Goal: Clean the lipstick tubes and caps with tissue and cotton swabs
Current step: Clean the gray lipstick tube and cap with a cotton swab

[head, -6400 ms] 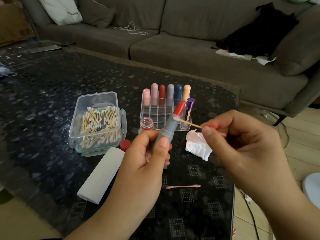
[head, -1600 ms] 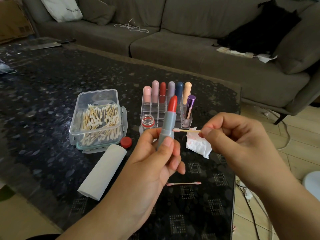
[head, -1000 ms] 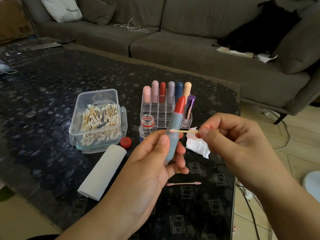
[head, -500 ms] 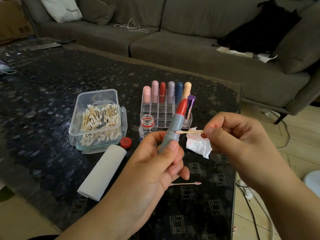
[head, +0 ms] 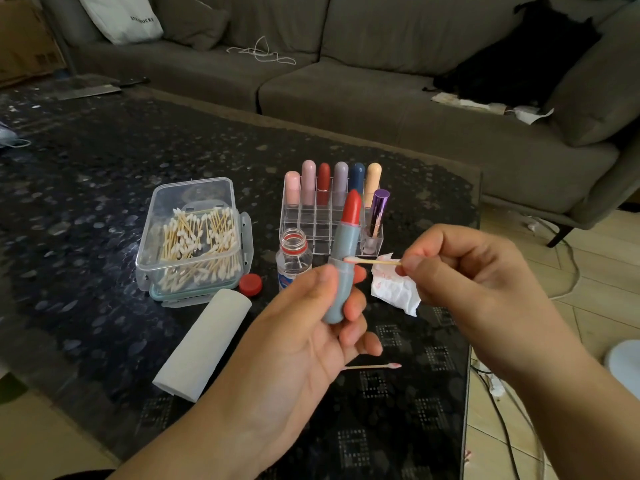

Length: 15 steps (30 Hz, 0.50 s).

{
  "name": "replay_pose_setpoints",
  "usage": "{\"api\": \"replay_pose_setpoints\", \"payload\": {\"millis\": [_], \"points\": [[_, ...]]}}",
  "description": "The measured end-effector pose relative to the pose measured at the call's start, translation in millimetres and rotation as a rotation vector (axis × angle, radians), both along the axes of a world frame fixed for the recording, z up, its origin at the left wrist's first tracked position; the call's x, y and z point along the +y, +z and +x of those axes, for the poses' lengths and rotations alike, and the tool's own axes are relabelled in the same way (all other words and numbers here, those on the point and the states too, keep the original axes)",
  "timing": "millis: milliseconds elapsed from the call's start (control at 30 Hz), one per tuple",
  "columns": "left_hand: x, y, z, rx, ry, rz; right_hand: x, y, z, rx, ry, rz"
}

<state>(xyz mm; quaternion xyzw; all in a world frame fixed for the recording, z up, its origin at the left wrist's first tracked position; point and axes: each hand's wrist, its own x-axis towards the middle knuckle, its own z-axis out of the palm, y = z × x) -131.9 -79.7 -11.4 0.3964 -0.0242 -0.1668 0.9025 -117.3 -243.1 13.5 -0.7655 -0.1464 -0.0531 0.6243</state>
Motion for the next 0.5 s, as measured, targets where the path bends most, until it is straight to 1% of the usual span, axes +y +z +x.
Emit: {"api": "replay_pose_setpoints", "payload": {"millis": [133,300,500], "points": [[-2.5,2.5,-3.5,-0.027,0.025,0.052,1.0,0.5,-0.5,0.005,0.011,-0.01],[0.0,1.4,-3.2,-0.028,-0.001,0.019,-4.2,-2.8,2.6,-0.003,-0.011,0.027],[-0.5,-1.9,-1.9,-0.062,-0.044,0.003,-0.4,-0.8,0.2,-0.012,0.025,0.017]]}}
